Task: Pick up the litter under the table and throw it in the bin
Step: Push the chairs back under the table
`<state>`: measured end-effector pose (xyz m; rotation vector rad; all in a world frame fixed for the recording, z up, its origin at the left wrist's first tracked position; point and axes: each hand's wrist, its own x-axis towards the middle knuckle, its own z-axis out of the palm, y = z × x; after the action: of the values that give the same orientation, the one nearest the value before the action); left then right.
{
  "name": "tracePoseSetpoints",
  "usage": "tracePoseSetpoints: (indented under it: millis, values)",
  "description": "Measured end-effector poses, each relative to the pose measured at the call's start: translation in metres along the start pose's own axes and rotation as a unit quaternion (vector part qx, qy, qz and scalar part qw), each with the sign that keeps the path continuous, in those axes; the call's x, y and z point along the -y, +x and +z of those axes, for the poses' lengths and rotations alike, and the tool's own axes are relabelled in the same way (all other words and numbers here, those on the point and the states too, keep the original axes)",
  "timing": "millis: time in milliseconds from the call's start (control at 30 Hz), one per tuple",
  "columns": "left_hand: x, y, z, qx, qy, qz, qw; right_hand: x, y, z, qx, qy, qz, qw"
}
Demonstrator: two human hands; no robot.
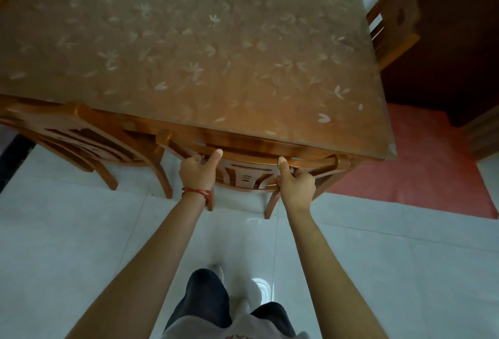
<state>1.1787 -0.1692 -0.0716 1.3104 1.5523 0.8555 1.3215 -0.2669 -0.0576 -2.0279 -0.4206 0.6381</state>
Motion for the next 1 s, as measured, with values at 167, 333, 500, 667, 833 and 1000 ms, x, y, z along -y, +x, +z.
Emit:
tracePoseSetpoints:
  millis: [167,333,500,667,833,1000]
  values:
    - [-0.009,0.024,0.012,-0.013,-0.007,-0.009,1.000,0.011,0.021,0.013,-0.009,-0.002,-0.006,1.000]
    - [-0.003,0.027,0.008,-0.010,-0.023,-0.002,1.000,0.006,0.020,0.021,-0.016,-0.001,0.005,1.000]
    - [-0.004,0.025,0.007,0.003,-0.011,0.001,1.000,0.008,0.019,0.020,-0.009,0.006,0.012,1.000]
    - [-0.008,0.021,0.005,0.016,-0.002,0.005,1.000,0.012,0.015,0.019,-0.009,0.012,0.017,1.000]
    - [-0.018,0.010,-0.003,0.032,0.046,0.022,0.998,0.014,0.008,0.018,-0.006,-0.011,0.008,1.000]
    - [-0.010,-0.005,-0.015,0.047,0.074,0.050,0.995,0.014,0.004,0.009,0.030,-0.038,-0.009,0.999]
